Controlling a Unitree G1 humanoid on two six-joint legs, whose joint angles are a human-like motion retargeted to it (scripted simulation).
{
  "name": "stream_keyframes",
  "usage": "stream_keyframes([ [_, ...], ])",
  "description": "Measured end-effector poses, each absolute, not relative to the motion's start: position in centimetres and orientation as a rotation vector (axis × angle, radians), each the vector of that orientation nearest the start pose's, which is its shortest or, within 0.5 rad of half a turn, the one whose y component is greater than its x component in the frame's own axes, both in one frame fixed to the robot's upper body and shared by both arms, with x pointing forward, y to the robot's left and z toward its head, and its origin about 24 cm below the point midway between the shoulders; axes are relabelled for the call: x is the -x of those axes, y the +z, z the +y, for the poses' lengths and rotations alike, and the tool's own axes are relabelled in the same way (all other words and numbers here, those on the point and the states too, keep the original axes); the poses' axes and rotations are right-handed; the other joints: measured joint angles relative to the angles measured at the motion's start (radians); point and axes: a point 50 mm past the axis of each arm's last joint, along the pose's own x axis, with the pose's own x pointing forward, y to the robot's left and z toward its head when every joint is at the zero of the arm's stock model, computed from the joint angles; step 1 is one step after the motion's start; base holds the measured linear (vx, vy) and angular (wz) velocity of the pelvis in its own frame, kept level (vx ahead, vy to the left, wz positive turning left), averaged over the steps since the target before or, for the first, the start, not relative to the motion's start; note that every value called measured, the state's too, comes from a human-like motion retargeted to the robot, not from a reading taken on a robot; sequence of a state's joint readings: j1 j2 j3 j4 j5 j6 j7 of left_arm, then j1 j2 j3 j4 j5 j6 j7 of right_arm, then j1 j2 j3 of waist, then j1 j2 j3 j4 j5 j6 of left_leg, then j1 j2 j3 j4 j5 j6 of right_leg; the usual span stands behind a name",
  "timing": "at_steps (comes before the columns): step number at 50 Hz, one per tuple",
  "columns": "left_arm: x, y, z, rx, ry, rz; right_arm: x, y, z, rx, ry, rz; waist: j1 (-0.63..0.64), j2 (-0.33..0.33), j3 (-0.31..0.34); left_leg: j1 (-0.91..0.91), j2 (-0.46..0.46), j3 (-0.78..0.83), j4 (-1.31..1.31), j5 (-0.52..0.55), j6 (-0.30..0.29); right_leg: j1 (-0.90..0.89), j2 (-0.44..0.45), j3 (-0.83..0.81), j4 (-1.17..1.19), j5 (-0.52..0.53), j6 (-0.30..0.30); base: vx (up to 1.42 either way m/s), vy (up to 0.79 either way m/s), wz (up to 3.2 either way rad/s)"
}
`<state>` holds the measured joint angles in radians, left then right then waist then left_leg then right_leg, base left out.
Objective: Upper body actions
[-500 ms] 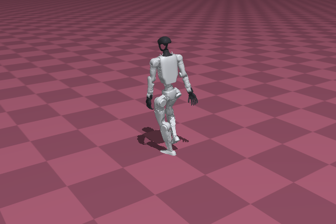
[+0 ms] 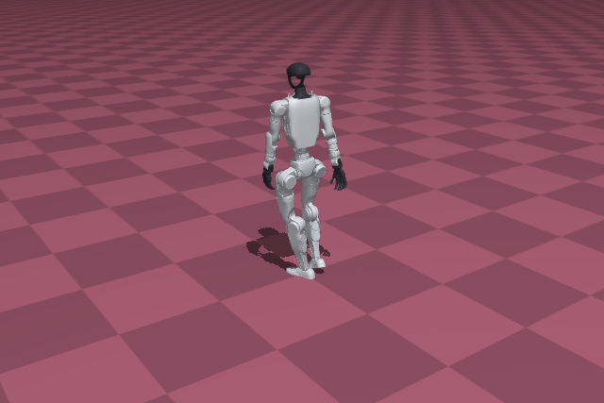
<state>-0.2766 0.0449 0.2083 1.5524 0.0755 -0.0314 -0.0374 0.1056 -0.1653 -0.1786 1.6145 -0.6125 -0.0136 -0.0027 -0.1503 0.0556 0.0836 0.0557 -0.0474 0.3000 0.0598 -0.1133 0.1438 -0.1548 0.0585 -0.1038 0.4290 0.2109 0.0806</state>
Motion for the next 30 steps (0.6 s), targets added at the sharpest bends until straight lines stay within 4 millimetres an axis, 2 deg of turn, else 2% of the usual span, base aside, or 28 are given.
stream_keyframes([
  [2, -9.8, -17.1, 16.6, 0.030, 0.012, 1.364, 2.5, -17.6, -20.6, 0.409, 0.254, 1.635, 0.004, -0.014, -0.017, 0.001, -0.024, -0.008, 0.005, -0.010, -0.001, 0.113, 0.004, 0.010, -0.166, -0.244, -0.021, 0.11, -0.11, 0.17],
  [3, -8.1, -17.4, 16.8, 0.018, 0.005, 1.423, 1.7, -17.8, -20.2, 0.408, 0.275, 1.604, 0.009, -0.025, -0.027, 0.005, -0.039, -0.009, 0.006, -0.015, -0.003, 0.156, -0.019, -0.082, -0.242, -0.323, -0.063, 0.14, -0.13, 0.08],
  [5, -4.4, -17.8, 17.3, -0.003, -0.008, 1.551, 0.4, -17.9, -19.4, 0.415, 0.332, 1.559, 0.031, -0.062, -0.057, 0.014, -0.079, -0.001, 0.001, -0.022, -0.010, 0.199, -0.038, -0.113, -0.373, -0.299, -0.077, 0.14, -0.13, -0.28],
  [8, -1.1, -17.8, 17.7, -0.028, -0.016, 1.685, -2.3, -18.0, -18.5, 0.437, 0.428, 1.476, 0.136, -0.057, -0.091, -0.009, -0.059, 0.066, -0.003, -0.035, -0.031, 0.167, -0.069, -0.029, -0.411, -0.239, 0.007, 0.00, -0.15, -0.98],
  [10, 0.0, -17.8, 17.7, -0.029, 0.009, 1.705, -4.1, -17.9, -18.1, 0.486, 0.469, 1.403, 0.148, -0.057, -0.096, -0.019, -0.051, 0.076, -0.005, -0.035, -0.040, 0.124, -0.052, -0.029, -0.394, -0.238, -0.040, -0.05, -0.14, -0.46],
  [14, -0.8, -17.9, 17.2, -0.008, 0.039, 1.662, -7.0, -17.6, -17.5, 0.568, 0.527, 1.300, 0.112, -0.047, -0.051, -0.007, -0.042, 0.071, -0.016, -0.018, -0.047, 0.124, -0.038, -0.039, -0.362, -0.263, -0.064, -0.06, -0.12, 0.11],
  [17, -2.7, -17.9, 16.6, -0.011, 0.007, 1.610, -7.0, -17.6, -17.3, 0.542, 0.531, 1.303, 0.079, -0.040, -0.042, -0.013, -0.032, 0.040, -0.015, -0.008, -0.053, 0.130, -0.041, -0.057, -0.361, -0.271, -0.059, -0.09, -0.10, 0.54],
  [20, -4.8, -17.9, 15.9, -0.027, -0.060, 1.529, -4.8, -17.9, -17.9, 0.483, 0.493, 1.380, 0.069, -0.045, -0.059, -0.022, -0.033, 0.006, -0.010, -0.003, -0.058, 0.144, -0.047, -0.094, -0.391, -0.262, -0.058, 0.08, -0.11, 0.51],
  [25, -8.2, -17.6, 15.5, -0.044, -0.101, 1.385, -0.2, -17.9, -19.3, 0.455, 0.426, 1.542, 0.123, -0.057, -0.075, -0.018, -0.028, 0.035, -0.024, -0.003, -0.073, 0.135, -0.038, -0.075, -0.389, -0.267, -0.069, 0.04, -0.11, -0.24],
  [30, -9.8, -17.3, 15.6, -0.020, -0.083, 1.347, 2.5, -17.5, -21.2, 0.514, 0.410, 1.650, 0.089, -0.035, -0.060, -0.013, -0.009, 0.022, -0.025, 0.001, -0.087, 0.147, -0.019, -0.091, -0.384, -0.281, -0.077, -0.01, -0.07, 0.09],
])
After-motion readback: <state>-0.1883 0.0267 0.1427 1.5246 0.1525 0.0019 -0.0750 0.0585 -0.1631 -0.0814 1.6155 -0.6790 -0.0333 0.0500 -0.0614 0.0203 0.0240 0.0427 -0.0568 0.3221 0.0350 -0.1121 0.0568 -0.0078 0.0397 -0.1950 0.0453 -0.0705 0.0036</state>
